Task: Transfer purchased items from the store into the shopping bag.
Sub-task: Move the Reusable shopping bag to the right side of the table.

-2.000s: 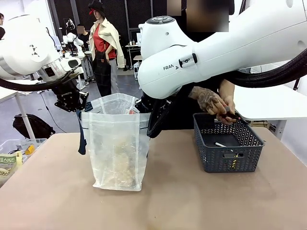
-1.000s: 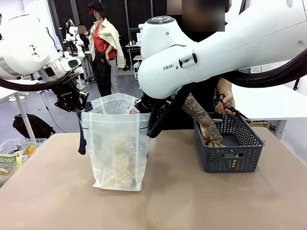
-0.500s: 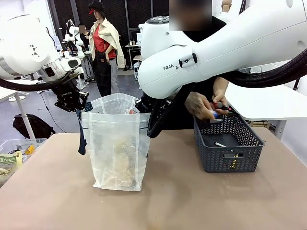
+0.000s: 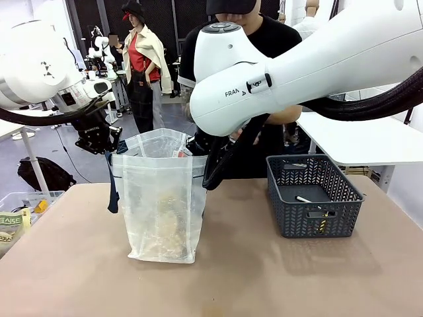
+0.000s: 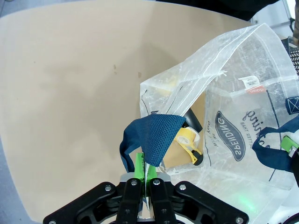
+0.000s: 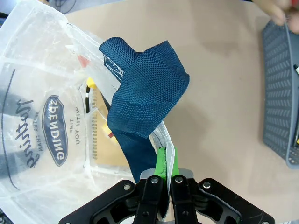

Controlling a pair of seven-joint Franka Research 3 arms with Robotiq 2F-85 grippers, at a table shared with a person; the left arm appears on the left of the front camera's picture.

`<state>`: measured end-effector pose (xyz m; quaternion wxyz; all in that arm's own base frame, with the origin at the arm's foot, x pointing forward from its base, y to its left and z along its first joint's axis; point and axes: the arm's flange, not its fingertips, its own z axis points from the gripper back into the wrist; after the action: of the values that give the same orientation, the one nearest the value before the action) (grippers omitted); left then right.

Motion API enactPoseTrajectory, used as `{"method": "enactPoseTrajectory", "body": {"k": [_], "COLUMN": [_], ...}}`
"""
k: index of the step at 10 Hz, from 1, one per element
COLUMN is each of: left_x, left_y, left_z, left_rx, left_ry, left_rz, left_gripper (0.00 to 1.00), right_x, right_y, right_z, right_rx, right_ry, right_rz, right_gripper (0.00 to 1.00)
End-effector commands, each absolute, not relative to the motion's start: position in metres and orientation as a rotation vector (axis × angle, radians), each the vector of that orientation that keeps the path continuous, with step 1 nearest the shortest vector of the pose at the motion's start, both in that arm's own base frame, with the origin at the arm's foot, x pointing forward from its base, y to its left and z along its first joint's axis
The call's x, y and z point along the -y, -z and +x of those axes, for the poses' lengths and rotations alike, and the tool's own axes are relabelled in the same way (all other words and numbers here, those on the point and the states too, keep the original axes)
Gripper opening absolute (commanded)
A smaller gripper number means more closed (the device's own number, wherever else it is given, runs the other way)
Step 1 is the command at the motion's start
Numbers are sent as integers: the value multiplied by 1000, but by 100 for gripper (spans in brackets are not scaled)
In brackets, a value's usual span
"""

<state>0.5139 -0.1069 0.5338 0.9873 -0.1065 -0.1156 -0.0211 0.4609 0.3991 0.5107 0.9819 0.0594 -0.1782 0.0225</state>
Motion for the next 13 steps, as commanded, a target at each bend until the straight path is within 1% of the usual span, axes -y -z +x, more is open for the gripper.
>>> {"method": "enactPoseTrajectory", "body": {"k": [1, 13], "left_x": [105, 105], "left_y": [-536, -536], "left_z": [514, 514], "left_rx": [236, 236], "left_ry": [37, 37], "left_rz": [-214, -214], "left_gripper": [0, 0], "right_x": [-398, -398], "right_y": [-512, -512], "right_z": [461, 461], "right_rx": [364, 364], "right_ry": [-43, -43], "right_rz": [124, 124], "right_gripper": [0, 0]}}
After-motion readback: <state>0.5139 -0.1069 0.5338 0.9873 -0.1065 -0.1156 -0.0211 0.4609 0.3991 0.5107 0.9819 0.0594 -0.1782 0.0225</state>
